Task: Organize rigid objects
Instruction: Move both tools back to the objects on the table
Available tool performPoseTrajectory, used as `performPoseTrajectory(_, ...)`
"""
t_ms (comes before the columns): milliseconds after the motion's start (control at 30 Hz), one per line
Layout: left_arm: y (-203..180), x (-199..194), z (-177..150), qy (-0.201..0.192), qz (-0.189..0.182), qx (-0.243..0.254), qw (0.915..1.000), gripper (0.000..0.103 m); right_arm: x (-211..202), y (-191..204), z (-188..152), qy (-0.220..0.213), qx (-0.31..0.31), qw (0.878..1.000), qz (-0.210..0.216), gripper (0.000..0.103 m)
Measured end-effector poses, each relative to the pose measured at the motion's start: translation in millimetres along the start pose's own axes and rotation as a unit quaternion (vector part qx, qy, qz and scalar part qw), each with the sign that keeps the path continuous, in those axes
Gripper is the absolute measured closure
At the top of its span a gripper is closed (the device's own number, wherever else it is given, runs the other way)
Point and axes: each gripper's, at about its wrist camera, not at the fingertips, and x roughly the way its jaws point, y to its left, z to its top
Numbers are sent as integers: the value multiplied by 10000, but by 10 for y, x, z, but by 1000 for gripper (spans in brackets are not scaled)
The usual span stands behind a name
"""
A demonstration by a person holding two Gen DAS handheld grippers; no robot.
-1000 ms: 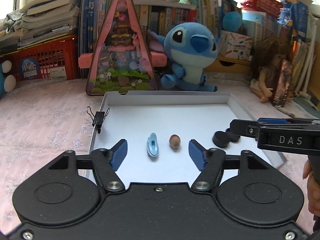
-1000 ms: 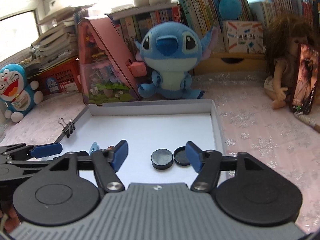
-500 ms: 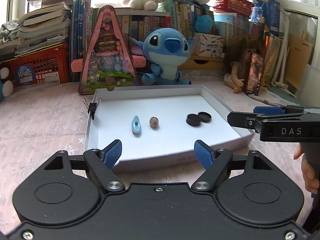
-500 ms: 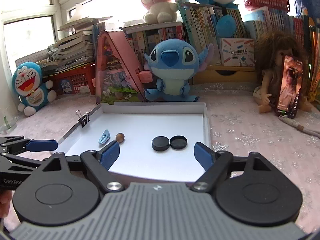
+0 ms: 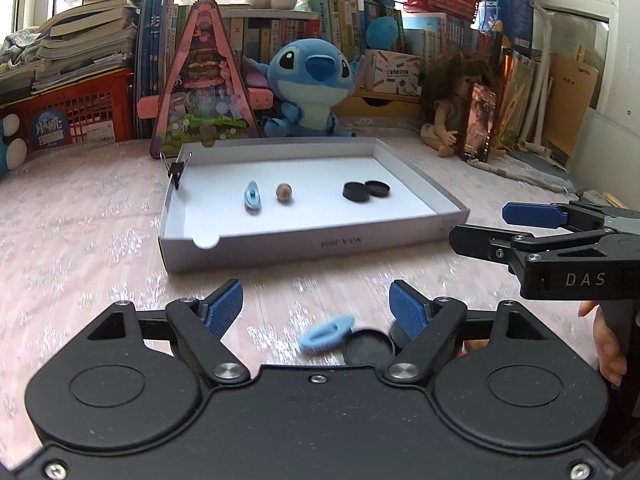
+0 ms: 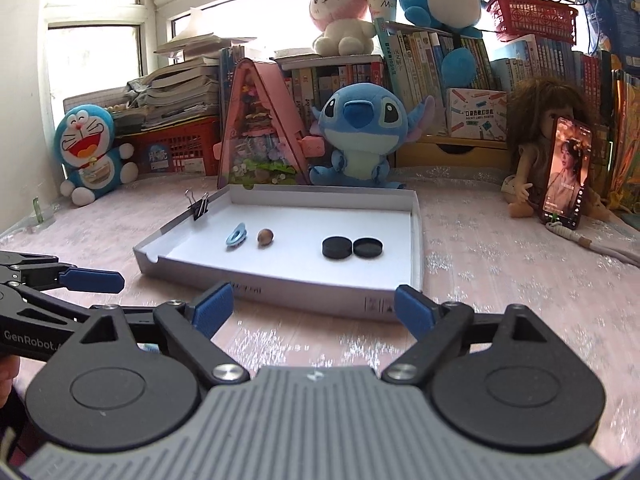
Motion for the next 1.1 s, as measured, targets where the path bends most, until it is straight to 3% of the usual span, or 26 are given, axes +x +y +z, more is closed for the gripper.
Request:
performPoseTrajectory(700,-168,-138,-414,23,27,29,10000,26,-188,194,-508,-179,-540,9973,-458,4)
performPoseTrajectory(900,-193,-173,-482,2,39,90,10000,32,-223,199,-593,-119,-473,9977,-468,7)
performPoseTrajectory(1033,-157,-172,-506,104,6,7,9999,52,-232,212,-633,-24,-494,9979,-418,15)
performPoseTrajectory(1100,-139,-173,-514,126,-4,-44,9999,56,-234,222,-647,20,-504,9980,-388,19)
